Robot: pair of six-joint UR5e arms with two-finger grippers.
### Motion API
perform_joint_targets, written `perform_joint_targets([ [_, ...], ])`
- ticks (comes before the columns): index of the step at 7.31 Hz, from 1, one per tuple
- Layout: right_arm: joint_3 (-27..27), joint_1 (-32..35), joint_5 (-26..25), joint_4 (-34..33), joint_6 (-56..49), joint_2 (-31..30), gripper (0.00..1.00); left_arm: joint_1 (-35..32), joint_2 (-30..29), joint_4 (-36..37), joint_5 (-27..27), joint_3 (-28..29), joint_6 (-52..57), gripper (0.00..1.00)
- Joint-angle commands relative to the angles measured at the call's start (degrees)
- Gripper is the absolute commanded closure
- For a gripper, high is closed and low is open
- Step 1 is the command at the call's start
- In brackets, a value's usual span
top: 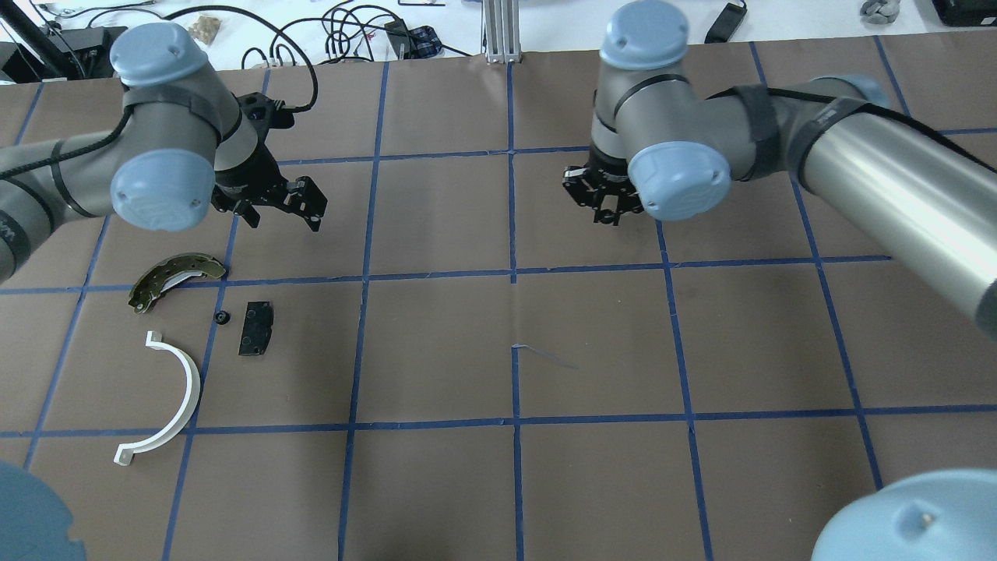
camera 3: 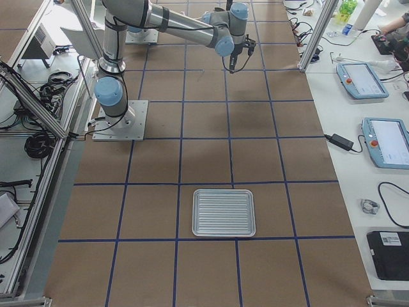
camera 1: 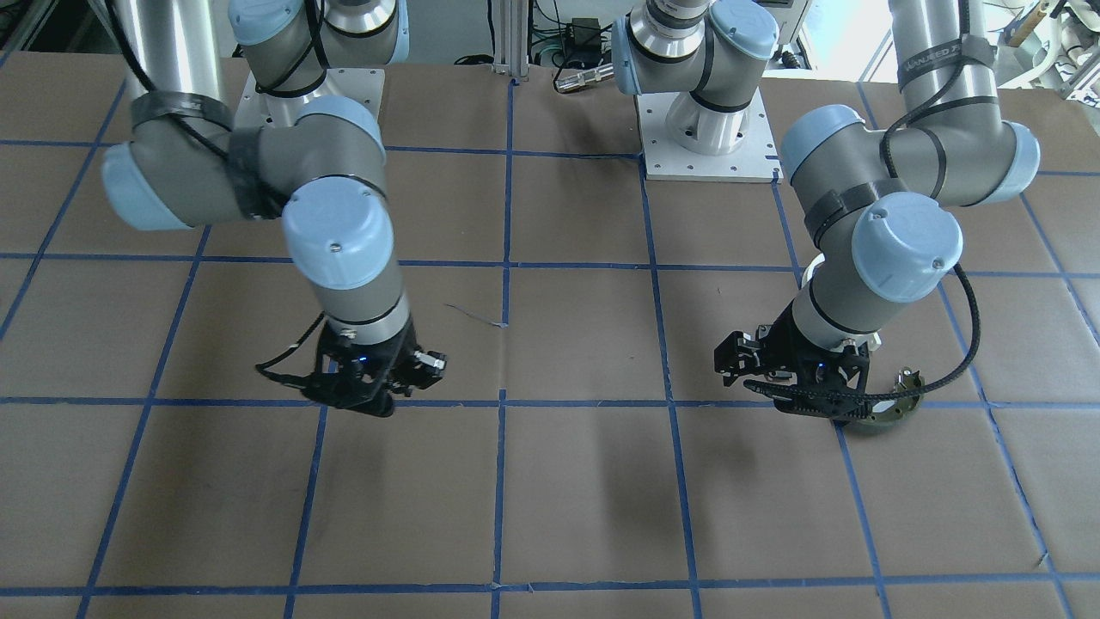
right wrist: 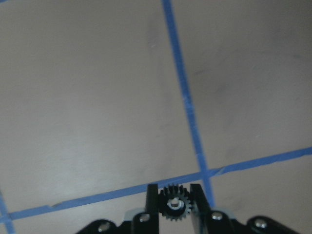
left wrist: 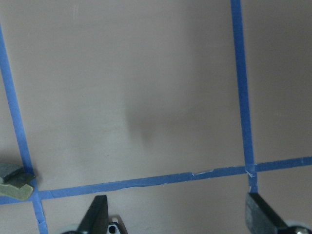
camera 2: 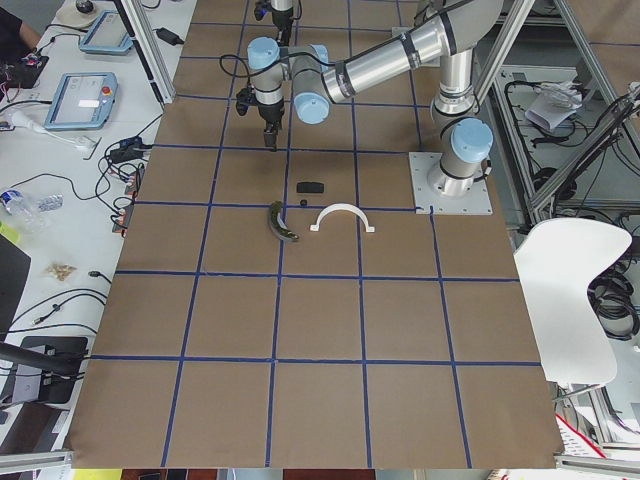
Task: Place bearing gear from tray to pile
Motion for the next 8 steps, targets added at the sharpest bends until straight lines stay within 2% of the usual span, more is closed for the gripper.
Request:
perform_joint_targets([
  [1,0.04,9.42,7.33,-3.72,12.87,2.36,1.0,-0.63,4.95,-14.62,0.39,5.32,-0.29,0.0],
  [3,0.13,11.29,8.18,-4.54,14.67,5.08,0.99,-0.72,12.76,-20.08,0.3,4.53,-0.29,0.0],
  [4,0.13,11.73,8.1,-4.63,14.32,6.67,0.95,-0.89,14.89,-21.07,-0.31,5.14,-1.16,0.0],
  [5,0.04,11.74,8.1,-4.89,14.49,7.9,0.81,-2.37,15.87,-21.95,-0.05,5.5,-4.48,0.0],
  [6,0.13,11.65,7.57,-4.89,13.89,8.26,0.28,-4.91,16.75,-21.96,0.56,5.15,-5.12,0.0],
  [7,-0.39,11.04,7.39,-4.81,13.79,8.09,0.0,-6.68,17.45,-22.39,0.48,5.76,-5.21,0.0],
  [8,-1.09,8.95,5.39,-4.37,6.66,7.22,0.0,-7.13,18.24,-23.01,0.39,5.24,-5.21,0.0],
])
